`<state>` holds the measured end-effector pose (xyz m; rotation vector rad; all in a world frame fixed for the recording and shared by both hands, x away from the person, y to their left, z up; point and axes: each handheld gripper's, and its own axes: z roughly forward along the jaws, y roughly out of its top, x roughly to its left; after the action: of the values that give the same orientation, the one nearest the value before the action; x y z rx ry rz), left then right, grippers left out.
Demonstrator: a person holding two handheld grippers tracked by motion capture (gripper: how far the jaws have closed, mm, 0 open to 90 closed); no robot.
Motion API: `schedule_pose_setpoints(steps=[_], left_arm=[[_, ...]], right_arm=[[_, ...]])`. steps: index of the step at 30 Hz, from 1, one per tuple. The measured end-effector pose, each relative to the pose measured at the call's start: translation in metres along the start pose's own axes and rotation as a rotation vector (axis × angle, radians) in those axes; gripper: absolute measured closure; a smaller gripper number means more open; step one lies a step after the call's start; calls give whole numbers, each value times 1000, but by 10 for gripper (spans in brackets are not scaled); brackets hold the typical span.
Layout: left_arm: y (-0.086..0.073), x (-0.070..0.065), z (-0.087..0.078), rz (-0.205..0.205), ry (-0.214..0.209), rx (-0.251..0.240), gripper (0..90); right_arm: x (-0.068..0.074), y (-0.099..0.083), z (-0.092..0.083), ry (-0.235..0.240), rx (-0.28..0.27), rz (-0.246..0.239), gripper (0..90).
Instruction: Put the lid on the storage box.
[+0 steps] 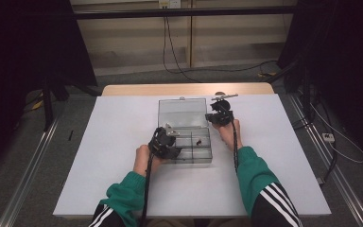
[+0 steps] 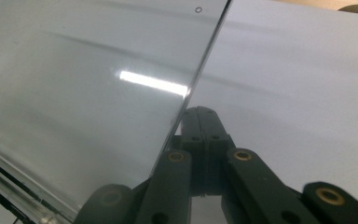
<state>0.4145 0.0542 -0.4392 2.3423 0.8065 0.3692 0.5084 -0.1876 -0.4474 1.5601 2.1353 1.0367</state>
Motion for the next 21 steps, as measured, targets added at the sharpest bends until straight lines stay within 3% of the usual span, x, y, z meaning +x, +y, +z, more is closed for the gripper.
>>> schedule_pose_setpoints(steps=[21], left_arm=[[0,0,0,-1,-1,1,592]], right_arm=[[9,21,-28,-6,-86,-68,900]])
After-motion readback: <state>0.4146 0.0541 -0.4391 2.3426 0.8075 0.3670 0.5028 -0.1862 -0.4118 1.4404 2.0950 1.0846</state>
